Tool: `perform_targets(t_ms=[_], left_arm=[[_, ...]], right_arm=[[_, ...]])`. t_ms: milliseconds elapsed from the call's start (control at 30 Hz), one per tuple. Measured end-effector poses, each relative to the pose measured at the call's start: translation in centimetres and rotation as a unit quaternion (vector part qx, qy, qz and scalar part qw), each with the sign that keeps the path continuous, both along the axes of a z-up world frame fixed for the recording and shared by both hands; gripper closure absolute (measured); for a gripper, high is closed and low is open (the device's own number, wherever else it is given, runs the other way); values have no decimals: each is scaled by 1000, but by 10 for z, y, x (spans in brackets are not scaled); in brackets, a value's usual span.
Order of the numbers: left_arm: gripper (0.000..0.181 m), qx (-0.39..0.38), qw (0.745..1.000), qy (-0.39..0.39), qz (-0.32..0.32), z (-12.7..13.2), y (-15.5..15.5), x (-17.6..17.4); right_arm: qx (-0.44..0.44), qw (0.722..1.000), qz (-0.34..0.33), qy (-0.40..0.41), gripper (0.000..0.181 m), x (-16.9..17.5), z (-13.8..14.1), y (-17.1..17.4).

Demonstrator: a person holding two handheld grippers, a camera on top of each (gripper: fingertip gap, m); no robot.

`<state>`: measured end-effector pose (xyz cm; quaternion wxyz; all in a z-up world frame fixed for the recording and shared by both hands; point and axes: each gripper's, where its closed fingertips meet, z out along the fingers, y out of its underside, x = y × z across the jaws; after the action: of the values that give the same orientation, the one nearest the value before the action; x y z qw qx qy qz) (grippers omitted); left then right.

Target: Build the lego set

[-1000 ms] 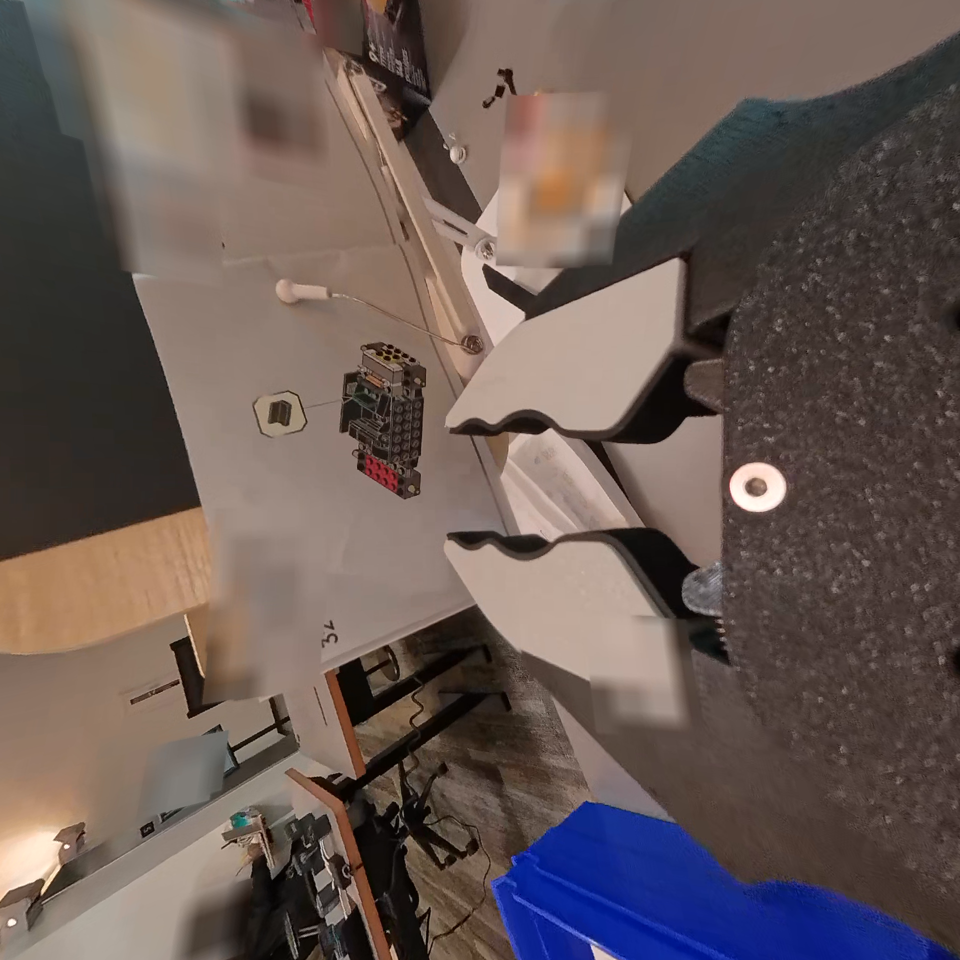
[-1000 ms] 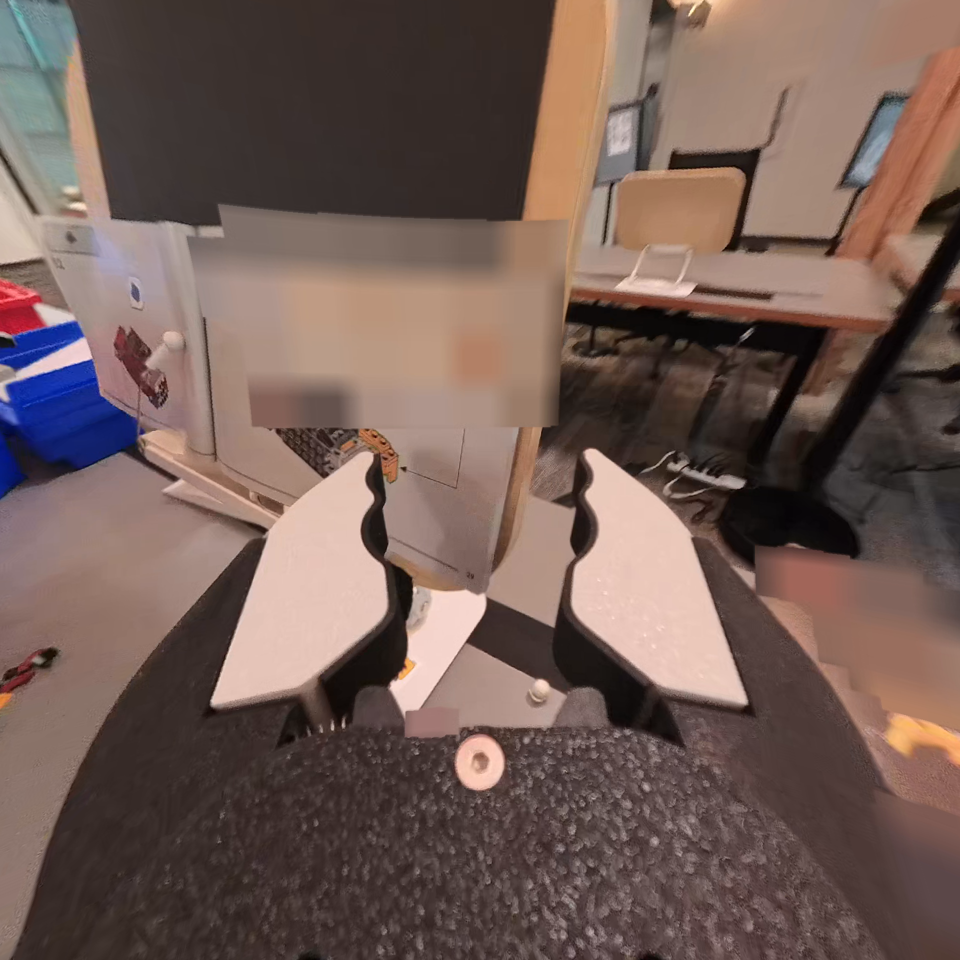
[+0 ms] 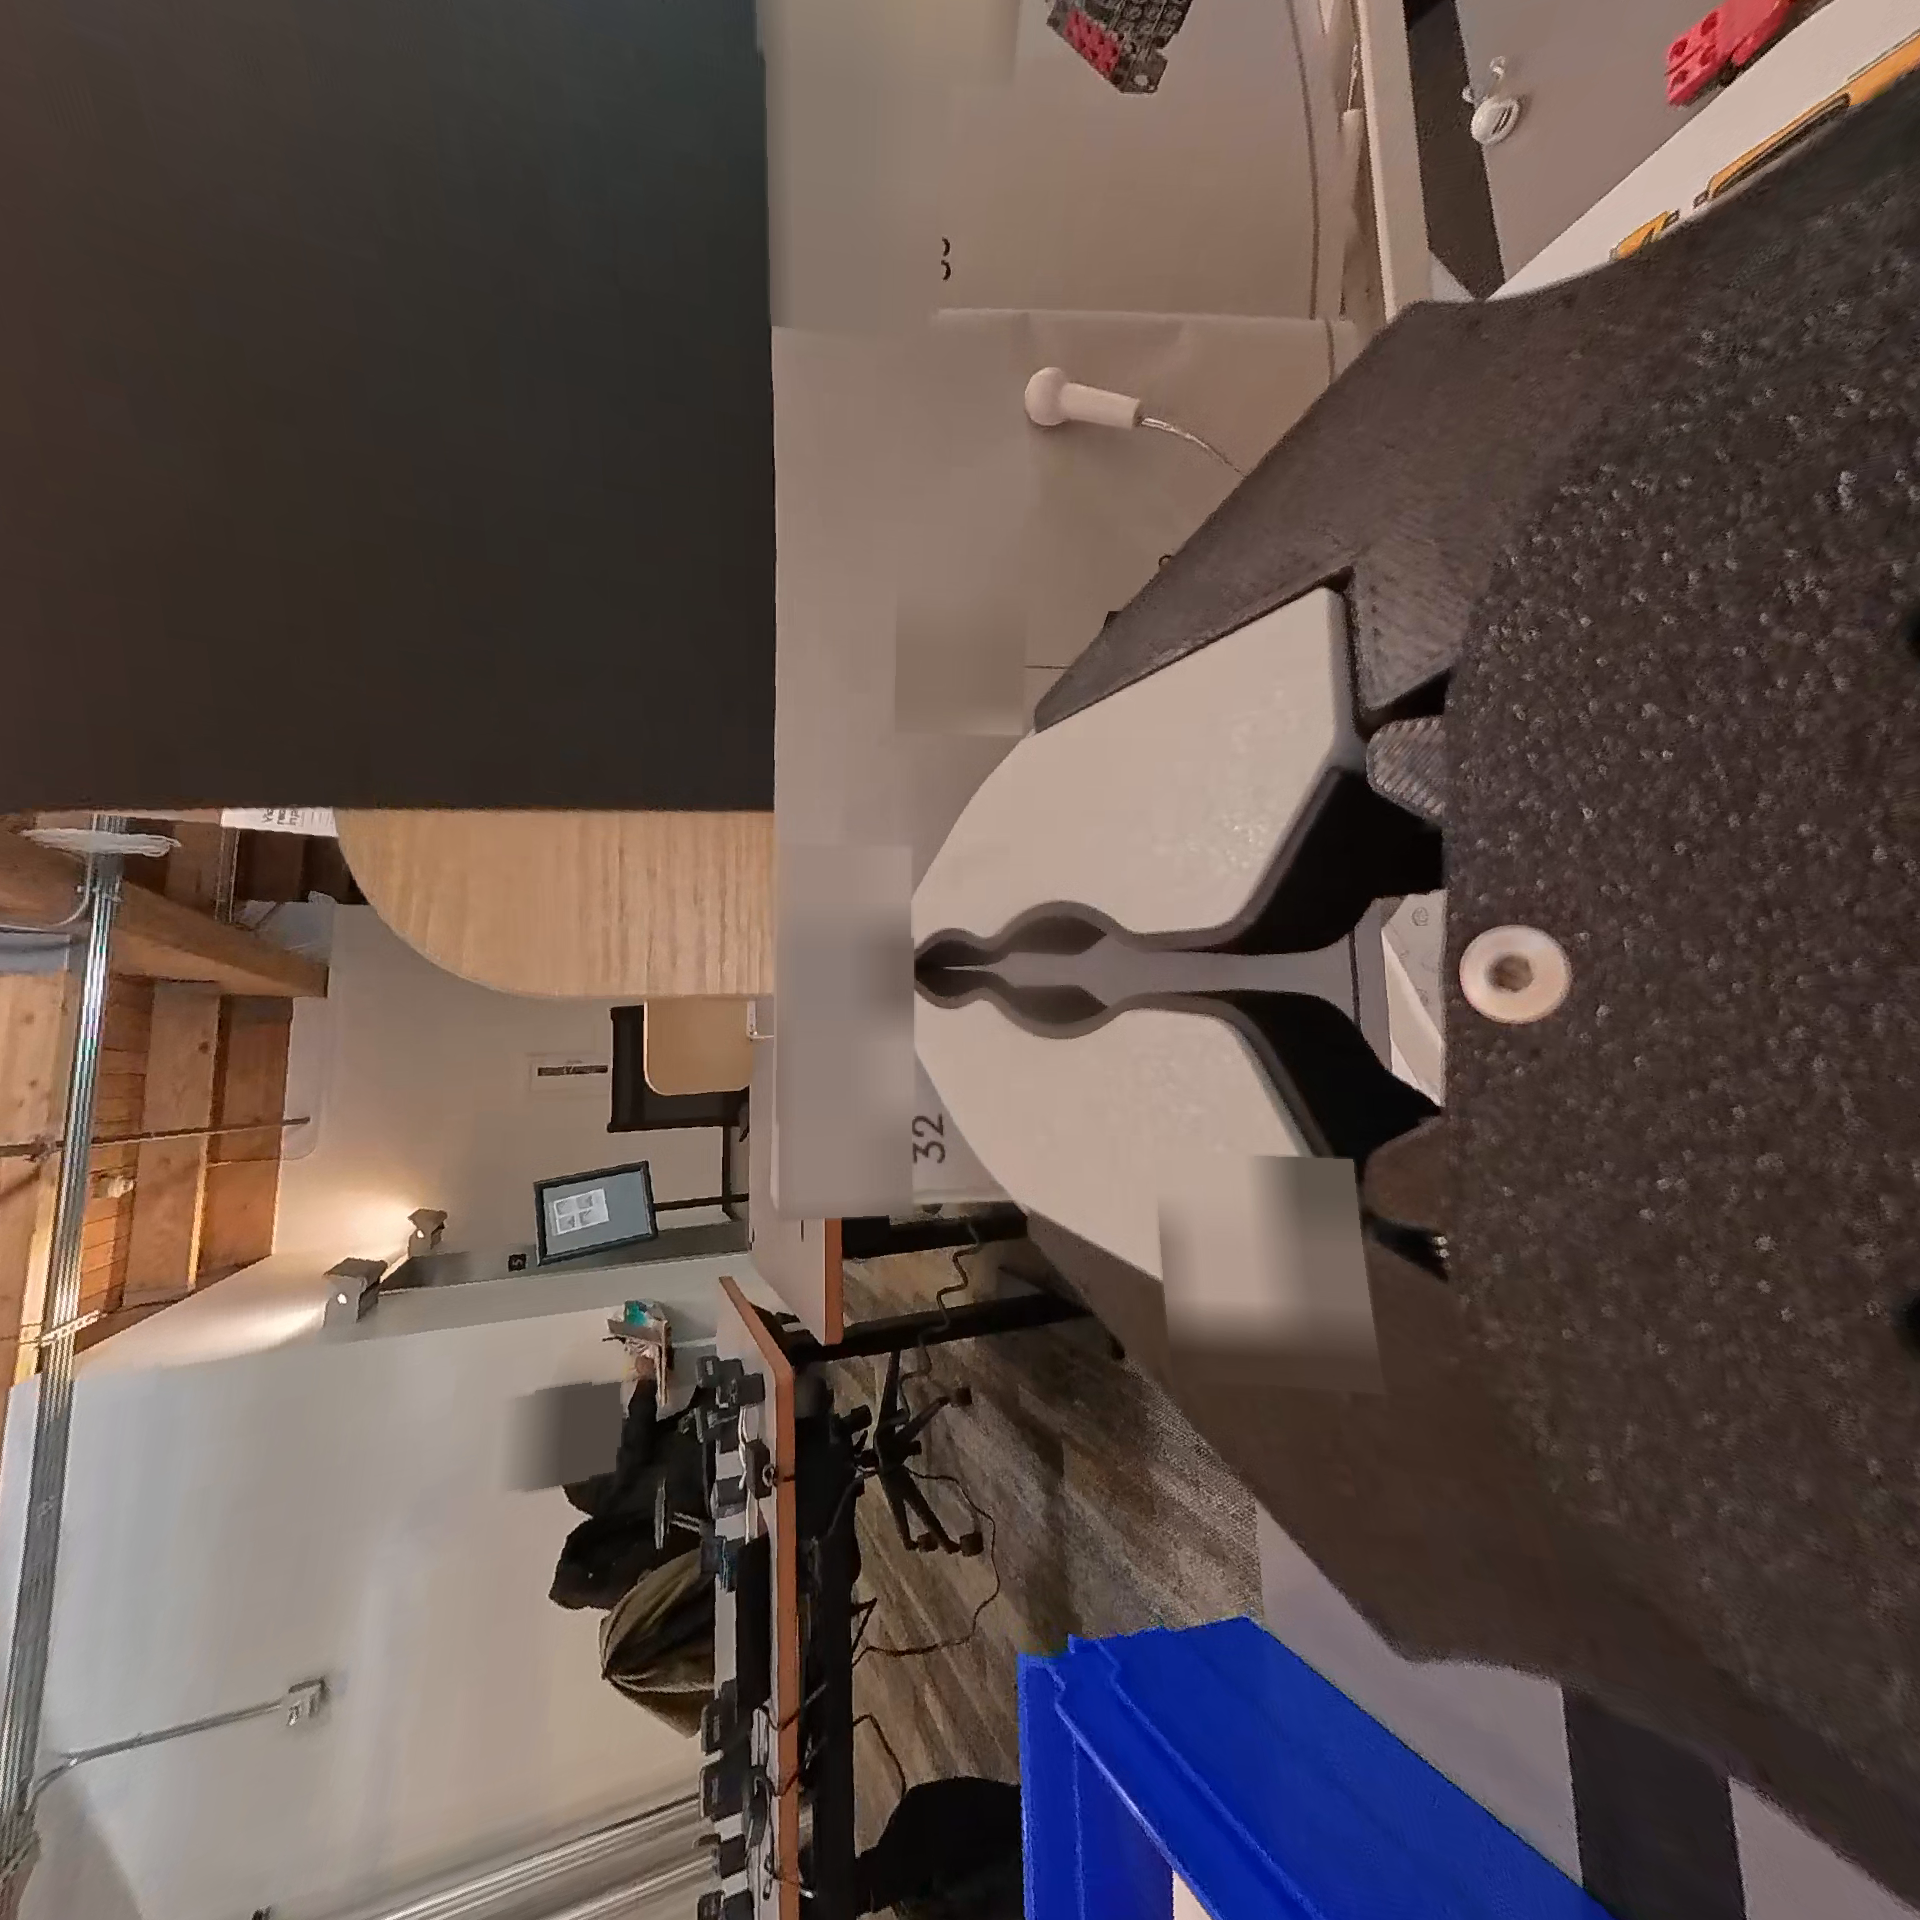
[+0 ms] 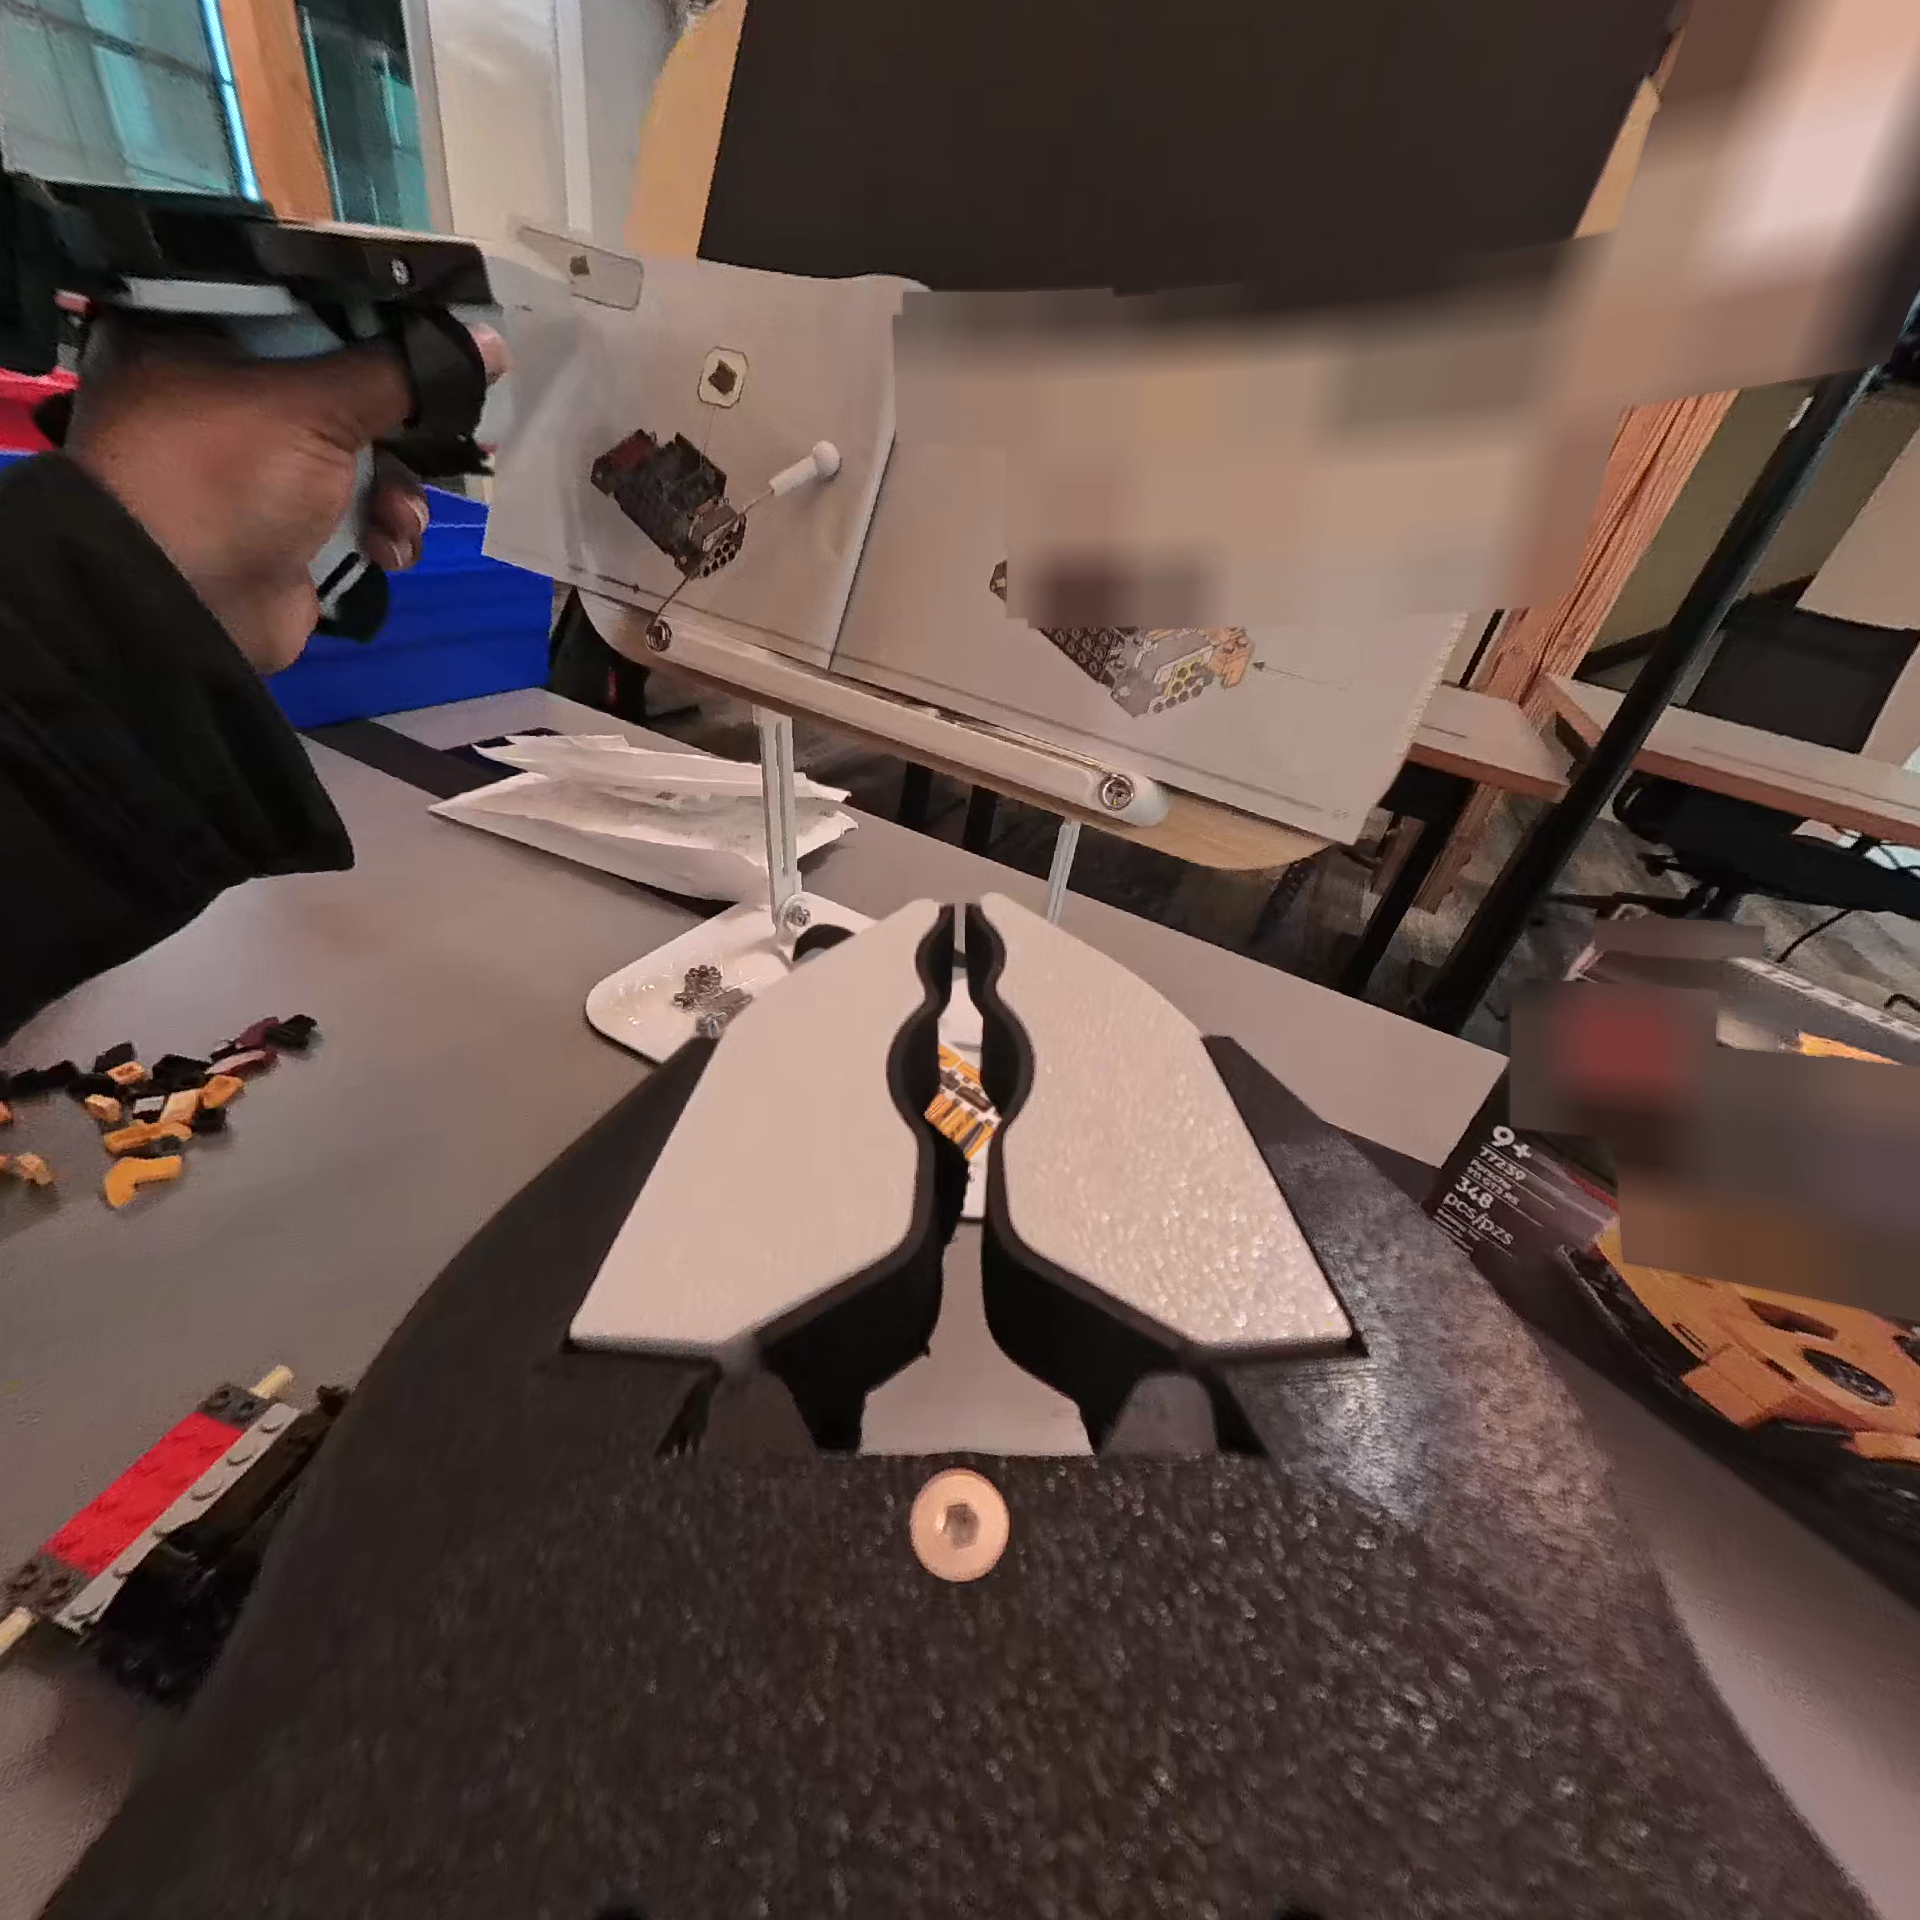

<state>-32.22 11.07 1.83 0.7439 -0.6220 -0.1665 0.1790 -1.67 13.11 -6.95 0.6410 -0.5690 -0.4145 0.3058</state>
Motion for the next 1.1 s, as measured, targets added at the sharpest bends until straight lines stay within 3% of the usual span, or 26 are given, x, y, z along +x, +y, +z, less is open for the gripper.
perform_targets(t_ms=[200, 600, 1100], left_arm=[[181, -11, 1000, 7, -14, -5, 5, 9], [181, -91, 994, 15, -60, -49, 19, 51], [181, -99, 993, 9, -69, -59, 25, 52]], right_arm=[[-1, 1000, 1, -5, 181, 1, -6, 5], [-3, 1000, -2, -14, 176, 3, -15, 10], [-11, 999, 18, -25, 170, -2, -23, 4]])
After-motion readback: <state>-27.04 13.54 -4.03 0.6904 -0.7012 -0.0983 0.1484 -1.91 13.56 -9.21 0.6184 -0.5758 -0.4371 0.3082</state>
